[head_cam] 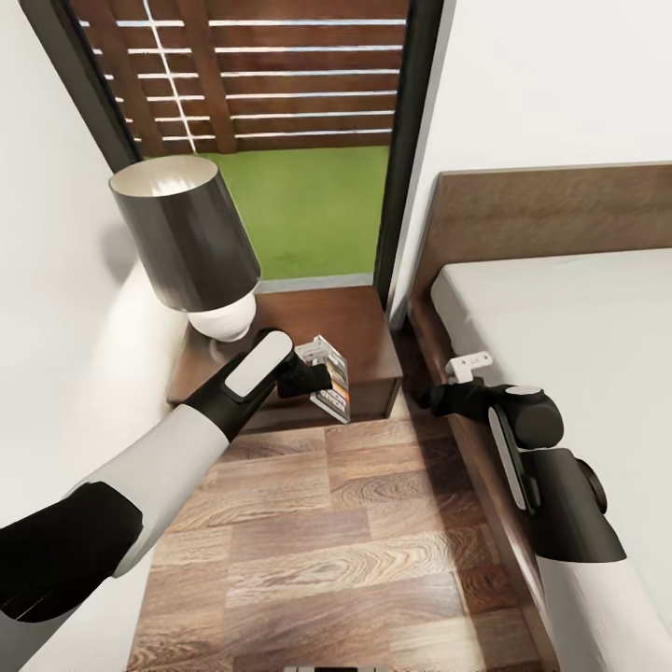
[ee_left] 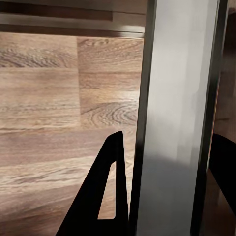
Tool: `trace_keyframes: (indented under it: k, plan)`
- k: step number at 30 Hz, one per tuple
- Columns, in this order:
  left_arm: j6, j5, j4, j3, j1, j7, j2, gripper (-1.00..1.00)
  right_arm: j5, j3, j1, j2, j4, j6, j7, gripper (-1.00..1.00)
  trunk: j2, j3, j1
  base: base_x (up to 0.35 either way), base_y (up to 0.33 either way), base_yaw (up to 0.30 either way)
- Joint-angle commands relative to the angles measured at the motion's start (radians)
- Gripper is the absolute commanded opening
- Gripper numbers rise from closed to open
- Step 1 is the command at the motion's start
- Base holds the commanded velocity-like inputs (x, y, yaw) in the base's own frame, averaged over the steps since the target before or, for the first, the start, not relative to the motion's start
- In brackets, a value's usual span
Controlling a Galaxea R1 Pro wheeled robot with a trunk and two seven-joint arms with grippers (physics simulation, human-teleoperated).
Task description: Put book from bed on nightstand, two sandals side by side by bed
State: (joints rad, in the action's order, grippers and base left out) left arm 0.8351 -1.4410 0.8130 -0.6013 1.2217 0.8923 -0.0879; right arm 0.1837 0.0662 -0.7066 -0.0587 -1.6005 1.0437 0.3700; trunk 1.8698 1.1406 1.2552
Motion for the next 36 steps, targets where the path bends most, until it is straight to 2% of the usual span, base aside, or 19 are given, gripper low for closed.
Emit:
trace_keyframes:
  k: [1, 12, 36]
  plan:
    - [-0.002, -0.01, 0.002, -0.002, 0.001, 0.01, 0.0, -1.0, 0.011, 0.001, -0.001, 0.0, -0.001, 0.003, 0.008, 1.0, 0.0, 0.002, 0.0, 0.0, 0.0, 0.0]
    - [-0.003, -0.011, 0.006, -0.002, 0.001, 0.009, 0.0, -1.0, 0.011, -0.001, -0.001, 0.001, -0.001, 0.003, 0.008, 1.0, 0.0, 0.016, 0.0, 0.0, 0.0, 0.0]
    - [-0.005, -0.012, 0.006, -0.002, -0.008, 0.008, 0.0, -1.0, 0.01, 0.001, -0.001, 0.002, -0.001, 0.003, 0.009, 1.0, 0.0, 0.019, 0.0, 0.0, 0.0, 0.0]
